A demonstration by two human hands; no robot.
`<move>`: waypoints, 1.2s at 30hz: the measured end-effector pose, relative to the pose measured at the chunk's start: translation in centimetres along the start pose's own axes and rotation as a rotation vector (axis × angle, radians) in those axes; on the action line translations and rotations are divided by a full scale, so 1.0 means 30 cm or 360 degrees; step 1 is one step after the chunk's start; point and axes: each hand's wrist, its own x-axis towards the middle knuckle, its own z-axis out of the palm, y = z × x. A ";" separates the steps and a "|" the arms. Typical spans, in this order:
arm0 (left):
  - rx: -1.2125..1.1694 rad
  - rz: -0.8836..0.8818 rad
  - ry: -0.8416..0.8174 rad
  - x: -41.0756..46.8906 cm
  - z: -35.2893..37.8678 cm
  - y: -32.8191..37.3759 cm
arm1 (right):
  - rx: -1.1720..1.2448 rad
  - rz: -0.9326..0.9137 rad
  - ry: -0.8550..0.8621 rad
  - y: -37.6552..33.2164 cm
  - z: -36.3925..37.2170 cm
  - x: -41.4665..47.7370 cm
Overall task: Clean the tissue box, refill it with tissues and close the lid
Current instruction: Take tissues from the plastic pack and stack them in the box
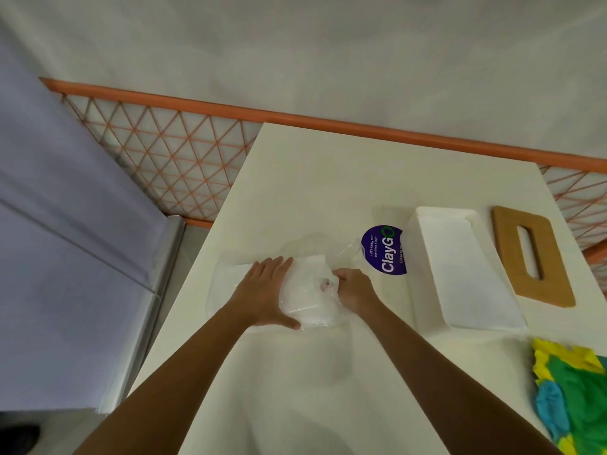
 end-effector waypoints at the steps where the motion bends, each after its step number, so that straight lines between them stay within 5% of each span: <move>1: 0.0003 -0.0001 0.0009 0.002 0.004 -0.001 | -0.0034 -0.0030 0.0033 -0.005 0.006 -0.005; 18: -0.0074 0.0013 0.0118 -0.004 -0.007 -0.003 | 0.0413 -0.0094 0.0035 -0.036 -0.022 -0.015; 23: -0.0107 0.0012 0.0139 -0.014 -0.014 -0.011 | 0.0957 0.0165 0.0054 -0.011 -0.080 0.014; 28: -0.0129 0.0004 0.0140 -0.017 -0.013 -0.006 | 0.1087 0.0430 -0.0130 0.038 -0.060 0.021; 36: -0.0137 0.0005 0.0141 -0.016 -0.017 -0.001 | 0.1140 0.0399 -0.0255 0.026 -0.057 0.014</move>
